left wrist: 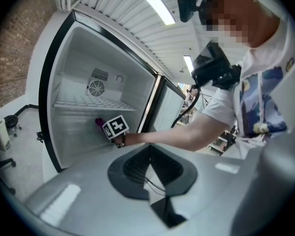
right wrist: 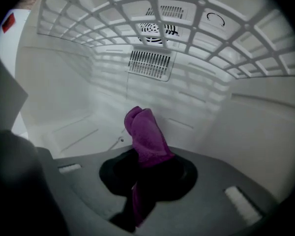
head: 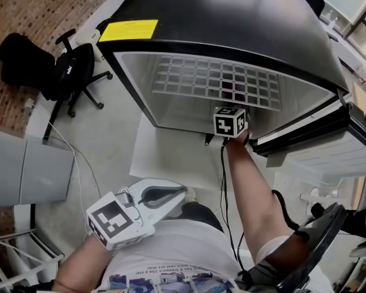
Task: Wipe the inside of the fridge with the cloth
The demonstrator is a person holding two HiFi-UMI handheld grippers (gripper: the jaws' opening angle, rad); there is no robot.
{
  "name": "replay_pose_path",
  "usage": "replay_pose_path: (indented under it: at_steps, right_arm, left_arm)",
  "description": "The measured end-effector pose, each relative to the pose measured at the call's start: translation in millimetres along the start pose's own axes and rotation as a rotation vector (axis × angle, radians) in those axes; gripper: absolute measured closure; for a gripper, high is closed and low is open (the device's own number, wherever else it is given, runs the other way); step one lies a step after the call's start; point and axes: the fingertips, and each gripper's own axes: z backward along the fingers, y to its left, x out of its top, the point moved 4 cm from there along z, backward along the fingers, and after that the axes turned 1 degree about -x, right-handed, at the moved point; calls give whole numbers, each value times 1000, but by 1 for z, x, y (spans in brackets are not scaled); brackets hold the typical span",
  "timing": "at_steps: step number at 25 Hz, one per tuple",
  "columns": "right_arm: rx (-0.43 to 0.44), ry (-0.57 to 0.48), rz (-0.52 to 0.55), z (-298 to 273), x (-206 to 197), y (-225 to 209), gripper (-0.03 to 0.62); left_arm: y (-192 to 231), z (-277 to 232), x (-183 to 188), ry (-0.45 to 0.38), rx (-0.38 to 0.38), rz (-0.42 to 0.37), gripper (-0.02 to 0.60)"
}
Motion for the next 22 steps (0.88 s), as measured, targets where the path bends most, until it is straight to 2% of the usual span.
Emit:
replay_pose_path:
  at_steps: [13, 22]
  right_arm:
    - [129, -54, 63, 0, 23, 63, 542]
    - [215, -85, 79, -2, 44, 108, 542]
  left_arm:
    - [2, 17, -12, -21, 70, 42, 575]
    - [5, 38, -26, -29, 155, 67, 575]
